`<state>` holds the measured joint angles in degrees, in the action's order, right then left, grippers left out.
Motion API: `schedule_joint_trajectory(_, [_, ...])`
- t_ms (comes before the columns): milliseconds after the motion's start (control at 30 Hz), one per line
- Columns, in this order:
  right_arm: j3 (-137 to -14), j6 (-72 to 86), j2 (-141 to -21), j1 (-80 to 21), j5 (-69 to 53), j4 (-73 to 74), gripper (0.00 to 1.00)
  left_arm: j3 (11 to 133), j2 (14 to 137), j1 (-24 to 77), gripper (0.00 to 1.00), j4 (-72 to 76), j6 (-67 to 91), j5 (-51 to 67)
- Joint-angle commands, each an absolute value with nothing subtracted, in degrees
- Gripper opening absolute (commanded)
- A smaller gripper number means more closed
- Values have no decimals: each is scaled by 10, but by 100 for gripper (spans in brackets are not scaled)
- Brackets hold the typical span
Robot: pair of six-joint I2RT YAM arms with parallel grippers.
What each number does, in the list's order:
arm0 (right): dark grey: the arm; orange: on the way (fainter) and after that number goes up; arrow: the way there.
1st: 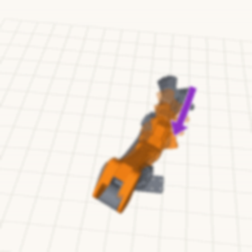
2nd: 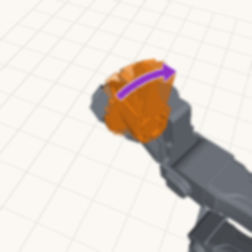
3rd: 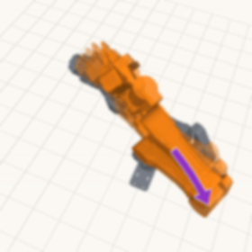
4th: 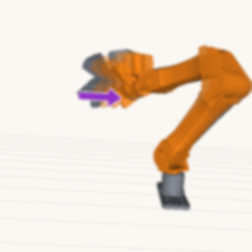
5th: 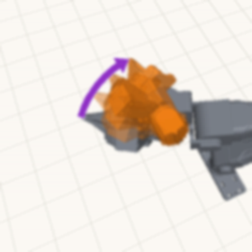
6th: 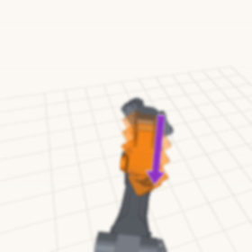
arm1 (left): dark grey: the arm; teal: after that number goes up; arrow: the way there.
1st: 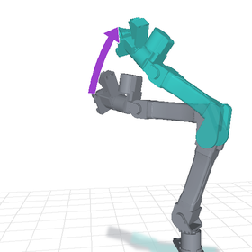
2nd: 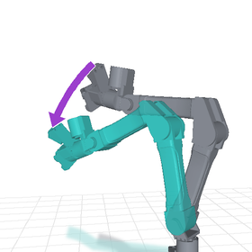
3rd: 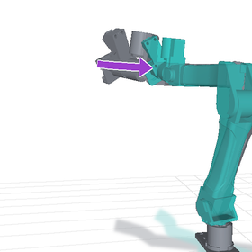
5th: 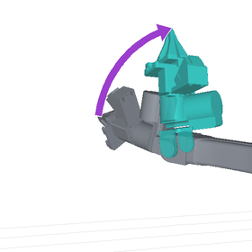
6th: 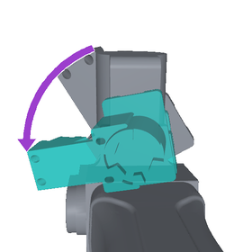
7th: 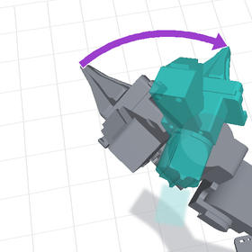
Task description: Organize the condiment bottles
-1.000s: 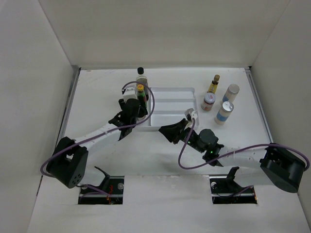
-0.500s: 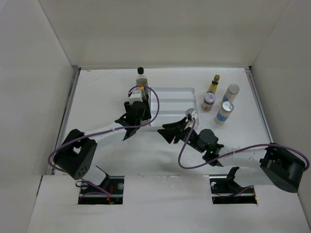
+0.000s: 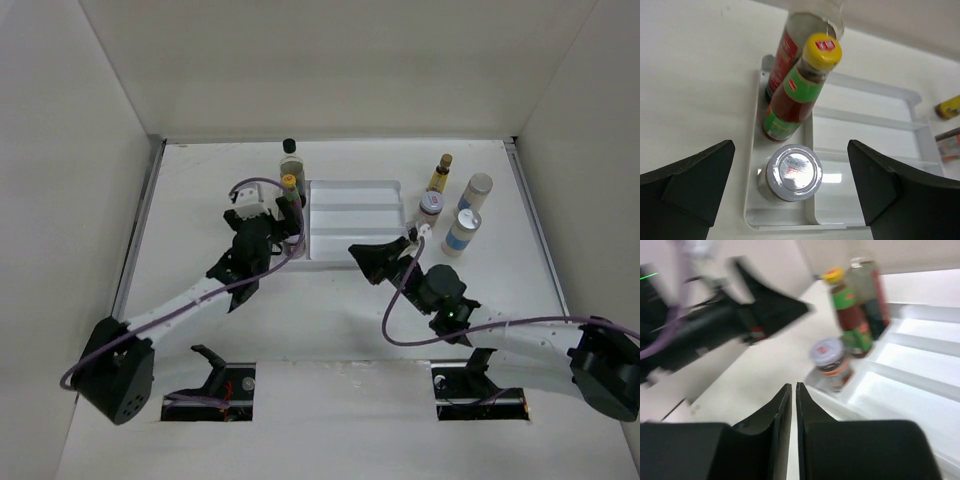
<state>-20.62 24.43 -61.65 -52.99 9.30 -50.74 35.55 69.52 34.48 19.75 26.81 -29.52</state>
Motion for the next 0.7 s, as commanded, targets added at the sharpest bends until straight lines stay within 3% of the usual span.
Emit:
schedule_joint_trajectory(0, [-261,242,-577,-507,200,-412,16,300,610,338,100,278,269,-364])
schedule_joint_trajectory(133, [-312,238,-539,-470,312,-288,29,223,554,314,100,321,274,-418])
schedule_joint_trajectory(267, [-351,222,-512,-386,406,-186,63,180,547,278,100,299,329,-386])
schedule_joint_trajectory(367, [-375,207,-505,-314,465,-119,82,143,559,261,100,300,396,-364])
schedule_joint_trajectory(667, [-417,209,-599,-164,510,-27,100,98,567,214,100,344,448,-302])
